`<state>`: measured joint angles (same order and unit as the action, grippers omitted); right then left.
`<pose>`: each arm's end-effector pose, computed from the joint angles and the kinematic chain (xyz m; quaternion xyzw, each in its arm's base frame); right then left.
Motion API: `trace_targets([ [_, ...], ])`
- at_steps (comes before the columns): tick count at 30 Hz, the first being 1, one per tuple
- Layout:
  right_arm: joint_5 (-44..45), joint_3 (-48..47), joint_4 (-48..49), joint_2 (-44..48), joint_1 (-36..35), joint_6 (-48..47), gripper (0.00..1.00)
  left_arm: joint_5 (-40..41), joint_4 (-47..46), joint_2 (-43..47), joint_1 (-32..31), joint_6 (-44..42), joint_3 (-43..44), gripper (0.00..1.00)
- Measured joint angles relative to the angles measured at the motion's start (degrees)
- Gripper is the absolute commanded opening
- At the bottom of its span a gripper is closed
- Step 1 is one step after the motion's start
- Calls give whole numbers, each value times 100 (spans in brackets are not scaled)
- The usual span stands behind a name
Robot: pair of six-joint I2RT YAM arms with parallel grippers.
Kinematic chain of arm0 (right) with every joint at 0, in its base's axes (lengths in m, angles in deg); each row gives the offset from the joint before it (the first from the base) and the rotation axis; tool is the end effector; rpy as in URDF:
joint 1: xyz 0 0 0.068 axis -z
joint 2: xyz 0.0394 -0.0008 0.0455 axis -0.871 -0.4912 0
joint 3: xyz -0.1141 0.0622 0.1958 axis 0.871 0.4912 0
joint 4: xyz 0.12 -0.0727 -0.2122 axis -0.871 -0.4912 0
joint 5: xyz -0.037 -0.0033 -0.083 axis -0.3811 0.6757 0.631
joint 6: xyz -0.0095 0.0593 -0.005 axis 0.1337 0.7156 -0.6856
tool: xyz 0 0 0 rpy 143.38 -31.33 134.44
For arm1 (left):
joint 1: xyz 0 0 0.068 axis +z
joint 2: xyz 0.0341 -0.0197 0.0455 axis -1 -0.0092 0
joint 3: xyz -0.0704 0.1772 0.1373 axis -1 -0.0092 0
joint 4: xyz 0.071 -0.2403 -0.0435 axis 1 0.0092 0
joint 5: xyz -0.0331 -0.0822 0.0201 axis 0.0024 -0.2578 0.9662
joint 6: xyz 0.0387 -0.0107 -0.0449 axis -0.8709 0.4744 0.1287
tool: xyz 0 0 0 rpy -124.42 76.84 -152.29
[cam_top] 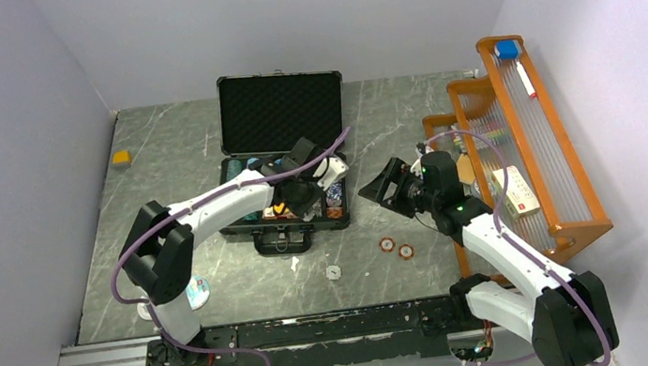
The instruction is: Pack up texas hold em set
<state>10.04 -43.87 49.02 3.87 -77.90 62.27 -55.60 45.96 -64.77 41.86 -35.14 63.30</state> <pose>0.2198 0.0829 0.1868 0.1550 0.8548 0.3708 0.3282 0.2474 -0.2658 0.1784 0.4684 0.8498 -0.0387 0.2385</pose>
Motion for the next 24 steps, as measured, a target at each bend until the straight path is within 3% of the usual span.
trace_targets([
  [5, 0, 70, 13, 0, 0, 0, 83, 4, -83, 0, 0, 2, -11, 36],
  [13, 0, 76, 13, 0, 0, -2, 83, 42, -199, 79, 17, 9, -168, 43],
  [19, -2, 81, 15, 0, 2, -9, 79, 9, -280, 197, 22, 85, -319, 39],
  [24, -210, 92, 125, -2, 2, -107, 64, -210, -452, 326, 15, 229, -455, 31],
])
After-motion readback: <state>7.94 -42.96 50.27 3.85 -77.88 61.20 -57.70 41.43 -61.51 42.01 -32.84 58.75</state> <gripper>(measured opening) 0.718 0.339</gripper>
